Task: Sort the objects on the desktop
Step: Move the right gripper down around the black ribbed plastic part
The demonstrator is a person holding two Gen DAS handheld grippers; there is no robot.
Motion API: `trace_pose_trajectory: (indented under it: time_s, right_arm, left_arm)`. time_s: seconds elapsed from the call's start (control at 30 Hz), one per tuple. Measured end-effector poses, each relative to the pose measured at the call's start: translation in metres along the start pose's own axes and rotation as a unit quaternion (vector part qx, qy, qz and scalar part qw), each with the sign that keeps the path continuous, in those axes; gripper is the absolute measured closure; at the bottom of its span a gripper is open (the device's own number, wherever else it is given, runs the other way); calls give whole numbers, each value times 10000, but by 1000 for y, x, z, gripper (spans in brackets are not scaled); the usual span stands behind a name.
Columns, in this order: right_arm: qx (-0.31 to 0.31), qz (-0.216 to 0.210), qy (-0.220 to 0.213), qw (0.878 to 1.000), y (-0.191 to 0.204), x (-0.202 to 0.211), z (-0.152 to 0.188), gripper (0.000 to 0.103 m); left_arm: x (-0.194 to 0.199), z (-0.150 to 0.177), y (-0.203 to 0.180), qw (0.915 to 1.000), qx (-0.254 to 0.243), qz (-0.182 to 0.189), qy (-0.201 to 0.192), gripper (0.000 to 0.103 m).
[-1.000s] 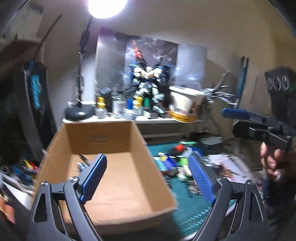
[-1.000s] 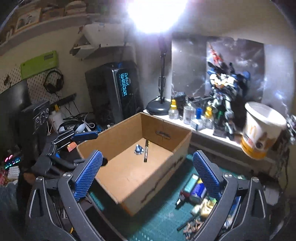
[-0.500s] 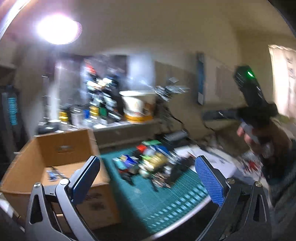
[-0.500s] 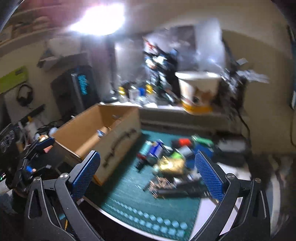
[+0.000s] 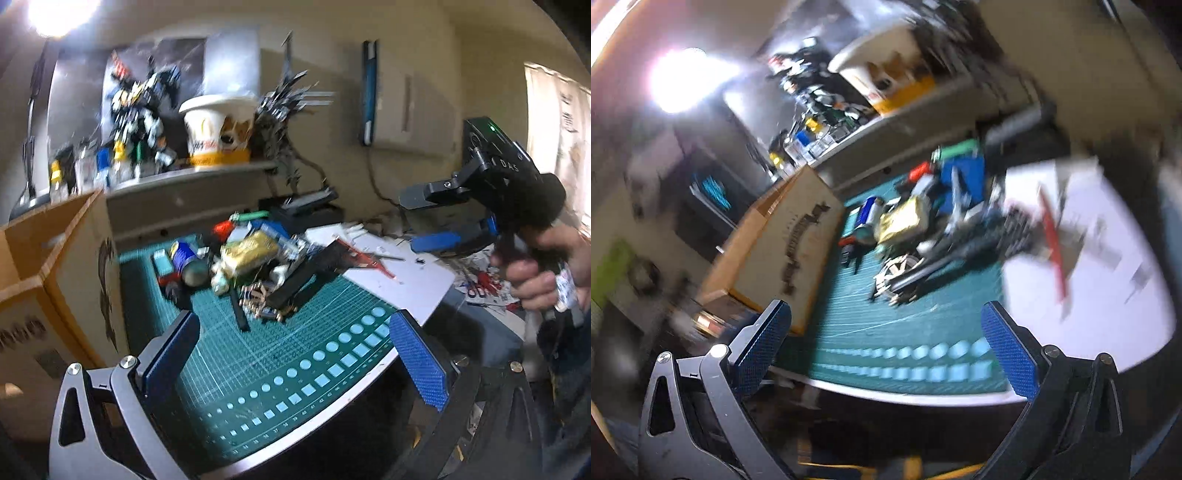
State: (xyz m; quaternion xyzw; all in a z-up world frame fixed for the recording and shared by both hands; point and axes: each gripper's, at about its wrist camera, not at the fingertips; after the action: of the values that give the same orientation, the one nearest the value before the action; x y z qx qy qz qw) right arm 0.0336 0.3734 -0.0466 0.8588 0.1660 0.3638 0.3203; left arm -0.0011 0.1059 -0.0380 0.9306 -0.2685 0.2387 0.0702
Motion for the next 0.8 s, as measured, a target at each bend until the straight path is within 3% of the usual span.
trace_pose_trajectory:
  time_s: [0.13,0.2,0.3,0.43,0.57,0.63,0.67,0.7,0.8]
  right_arm:
    - [-458,496,201,9975,-25,-20,-4,0]
    - [-725,559,122,9957,-38,-26,-13,0]
    - [-1128,778,20,9906,-53,-39,-29,1]
    - [-1523,1198,-306,9806,-68,-56,-47,11]
    - [-1543,1646,-306,9737,-73,-79,-60,11]
    - [-1385,1976,-253,9701,-72,-89,-64,18]
    - [-1298,2151,-305,9675,-71,-92,-65,31]
    - [-1221,2410,-330,9622,-70,-95,-66,31]
    - [-1125,2664,-116,9572,-70,-109,-67,31]
  left_arm:
    - [-21,4,7,9987,188,-275,391,0]
    - [-27,5,10,9978,289,-327,492,0]
    - [-25,6,11,9987,316,62,387,0]
    - [-35,5,7,9983,117,-231,531,0]
    - [-47,2,12,9963,129,-480,696,0]
    - [-52,2,18,9950,188,-580,785,0]
    - [-55,1,21,9943,218,-632,830,0]
    - [-57,1,23,9935,251,-675,879,0]
    - [-65,1,31,9931,365,-534,976,0]
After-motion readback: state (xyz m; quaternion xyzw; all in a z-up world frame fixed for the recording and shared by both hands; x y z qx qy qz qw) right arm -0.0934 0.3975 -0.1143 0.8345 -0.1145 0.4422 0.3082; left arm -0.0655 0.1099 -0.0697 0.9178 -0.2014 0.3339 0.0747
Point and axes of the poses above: each gripper's, at about its wrist camera, not at the fingertips, and x roughly against the way its jaws point, y to its left, z to its underside, and after that the axes turned 6 degrees about -z, right-handed
